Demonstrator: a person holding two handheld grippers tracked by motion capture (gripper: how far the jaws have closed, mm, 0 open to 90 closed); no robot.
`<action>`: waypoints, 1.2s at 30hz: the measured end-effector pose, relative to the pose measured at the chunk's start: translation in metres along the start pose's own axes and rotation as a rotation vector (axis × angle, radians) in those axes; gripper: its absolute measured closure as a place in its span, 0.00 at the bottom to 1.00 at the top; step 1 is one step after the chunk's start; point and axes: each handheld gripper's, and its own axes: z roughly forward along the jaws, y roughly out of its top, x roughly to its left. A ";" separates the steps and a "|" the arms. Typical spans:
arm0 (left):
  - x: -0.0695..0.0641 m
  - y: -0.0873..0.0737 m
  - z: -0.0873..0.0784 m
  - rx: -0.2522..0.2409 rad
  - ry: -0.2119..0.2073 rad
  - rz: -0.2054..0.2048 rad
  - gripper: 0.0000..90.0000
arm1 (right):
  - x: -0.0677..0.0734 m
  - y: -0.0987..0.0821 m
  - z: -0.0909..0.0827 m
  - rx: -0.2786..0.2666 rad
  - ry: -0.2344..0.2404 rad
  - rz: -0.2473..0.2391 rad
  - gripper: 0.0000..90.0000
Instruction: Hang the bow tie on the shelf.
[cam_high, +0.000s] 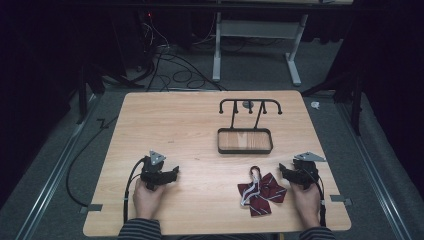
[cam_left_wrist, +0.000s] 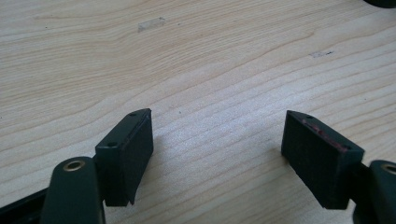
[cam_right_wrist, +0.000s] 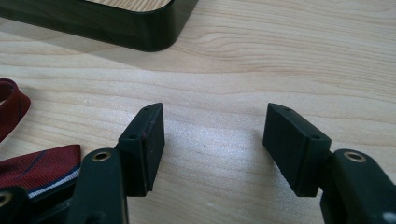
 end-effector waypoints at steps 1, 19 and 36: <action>0.000 0.000 0.000 0.000 0.000 0.000 0.29 | 0.000 0.000 0.000 0.000 0.001 0.000 0.44; 0.000 0.000 0.000 -0.001 -0.002 -0.002 0.29 | 0.001 0.000 0.000 0.002 0.007 -0.004 0.42; 0.000 0.000 0.000 0.001 0.002 0.001 0.29 | 0.000 0.000 0.000 0.001 0.006 -0.001 0.45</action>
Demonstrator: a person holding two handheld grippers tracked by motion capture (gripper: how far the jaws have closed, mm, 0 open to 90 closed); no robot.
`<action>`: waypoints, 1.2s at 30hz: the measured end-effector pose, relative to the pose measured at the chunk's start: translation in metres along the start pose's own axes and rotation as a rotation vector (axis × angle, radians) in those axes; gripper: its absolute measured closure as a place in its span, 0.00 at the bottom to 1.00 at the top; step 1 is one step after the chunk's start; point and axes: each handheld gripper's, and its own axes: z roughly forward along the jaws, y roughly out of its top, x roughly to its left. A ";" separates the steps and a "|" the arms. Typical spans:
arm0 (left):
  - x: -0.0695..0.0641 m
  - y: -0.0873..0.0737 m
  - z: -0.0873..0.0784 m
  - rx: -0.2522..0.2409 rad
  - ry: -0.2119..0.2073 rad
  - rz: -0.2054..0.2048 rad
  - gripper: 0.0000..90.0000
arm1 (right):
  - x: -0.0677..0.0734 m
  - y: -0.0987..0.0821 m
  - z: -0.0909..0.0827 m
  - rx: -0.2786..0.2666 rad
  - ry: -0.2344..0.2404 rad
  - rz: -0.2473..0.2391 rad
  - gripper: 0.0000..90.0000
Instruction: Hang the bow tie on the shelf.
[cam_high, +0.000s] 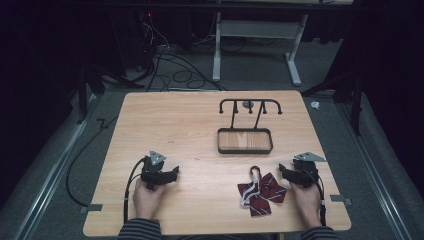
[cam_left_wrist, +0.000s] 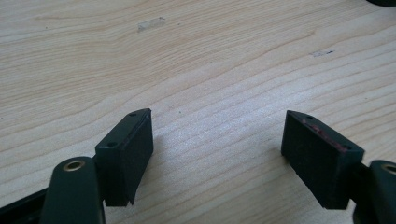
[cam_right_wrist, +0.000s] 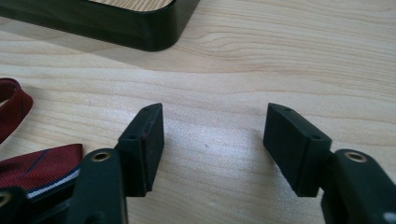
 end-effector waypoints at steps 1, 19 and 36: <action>0.000 0.000 0.000 0.000 0.000 0.000 0.29 | 0.000 0.000 0.000 -0.004 0.000 -0.002 0.47; -0.001 0.000 0.000 0.003 0.007 0.007 0.29 | -0.005 0.000 -0.012 -0.027 0.037 0.028 0.53; -0.001 0.000 0.000 0.001 0.007 0.005 0.29 | 0.000 -0.002 -0.025 -0.044 0.098 0.040 0.57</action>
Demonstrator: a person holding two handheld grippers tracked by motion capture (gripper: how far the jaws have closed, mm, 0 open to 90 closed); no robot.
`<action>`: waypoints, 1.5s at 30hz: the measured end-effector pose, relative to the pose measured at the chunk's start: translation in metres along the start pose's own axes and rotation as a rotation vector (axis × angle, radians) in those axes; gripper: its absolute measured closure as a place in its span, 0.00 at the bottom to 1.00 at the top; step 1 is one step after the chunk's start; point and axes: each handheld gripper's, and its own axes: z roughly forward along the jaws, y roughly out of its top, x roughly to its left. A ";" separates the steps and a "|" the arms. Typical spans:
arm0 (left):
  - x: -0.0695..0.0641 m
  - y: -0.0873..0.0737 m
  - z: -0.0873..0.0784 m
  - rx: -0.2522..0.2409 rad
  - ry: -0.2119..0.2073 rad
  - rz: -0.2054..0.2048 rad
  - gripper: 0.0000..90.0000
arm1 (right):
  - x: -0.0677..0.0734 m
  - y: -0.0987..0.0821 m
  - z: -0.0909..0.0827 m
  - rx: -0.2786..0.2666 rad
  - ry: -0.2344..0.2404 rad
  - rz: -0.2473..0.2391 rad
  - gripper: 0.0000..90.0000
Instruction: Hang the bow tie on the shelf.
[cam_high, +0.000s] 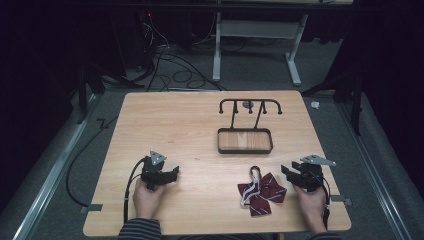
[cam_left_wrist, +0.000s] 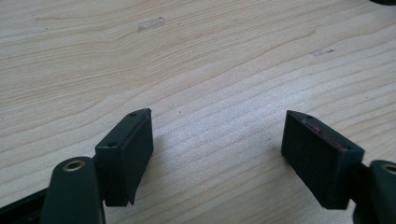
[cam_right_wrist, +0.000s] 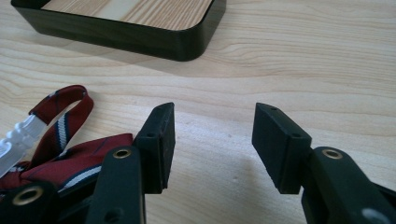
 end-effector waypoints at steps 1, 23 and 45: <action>0.000 0.000 0.000 0.000 0.000 -0.001 0.29 | 0.000 0.000 0.000 0.000 0.004 -0.002 0.57; 0.000 0.000 0.000 -0.001 0.000 0.000 0.29 | 0.032 0.011 -0.005 -0.005 0.100 -0.080 0.57; 0.000 0.000 0.000 0.000 -0.002 0.000 0.29 | 0.061 0.033 0.013 0.048 0.173 -0.182 0.67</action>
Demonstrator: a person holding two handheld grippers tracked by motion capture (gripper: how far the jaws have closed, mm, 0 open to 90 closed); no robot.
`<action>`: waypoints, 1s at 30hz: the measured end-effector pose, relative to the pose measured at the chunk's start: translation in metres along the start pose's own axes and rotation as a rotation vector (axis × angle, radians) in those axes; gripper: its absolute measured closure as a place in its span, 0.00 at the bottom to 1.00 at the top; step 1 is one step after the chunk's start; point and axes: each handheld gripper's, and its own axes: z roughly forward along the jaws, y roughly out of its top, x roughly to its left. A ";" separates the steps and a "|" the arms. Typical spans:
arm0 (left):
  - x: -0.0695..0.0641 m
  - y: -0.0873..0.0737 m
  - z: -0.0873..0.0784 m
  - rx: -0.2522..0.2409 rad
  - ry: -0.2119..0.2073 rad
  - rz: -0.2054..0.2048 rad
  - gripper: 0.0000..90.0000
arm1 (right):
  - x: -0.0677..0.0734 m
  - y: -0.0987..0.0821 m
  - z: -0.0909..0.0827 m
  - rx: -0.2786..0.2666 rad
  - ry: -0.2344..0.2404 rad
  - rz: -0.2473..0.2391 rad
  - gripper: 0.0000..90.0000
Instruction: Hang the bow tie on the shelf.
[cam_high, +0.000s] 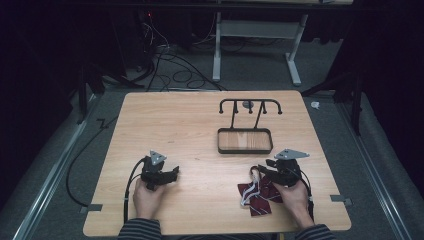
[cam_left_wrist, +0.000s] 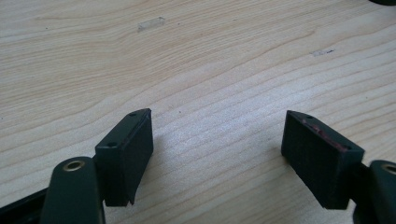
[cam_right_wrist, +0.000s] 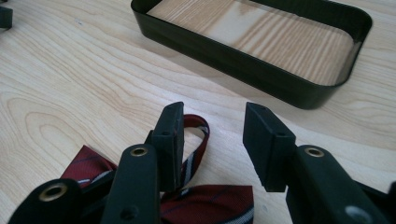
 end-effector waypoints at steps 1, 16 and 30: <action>0.000 0.000 0.000 0.000 0.000 0.000 0.28 | 0.001 0.001 0.001 0.003 0.002 -0.003 0.68; 0.000 0.000 0.000 -0.001 -0.002 -0.003 0.28 | 0.006 0.010 0.022 0.052 0.021 -0.029 0.72; 0.001 0.000 0.000 0.001 -0.005 -0.004 0.28 | 0.008 0.012 0.036 0.088 0.014 -0.044 0.72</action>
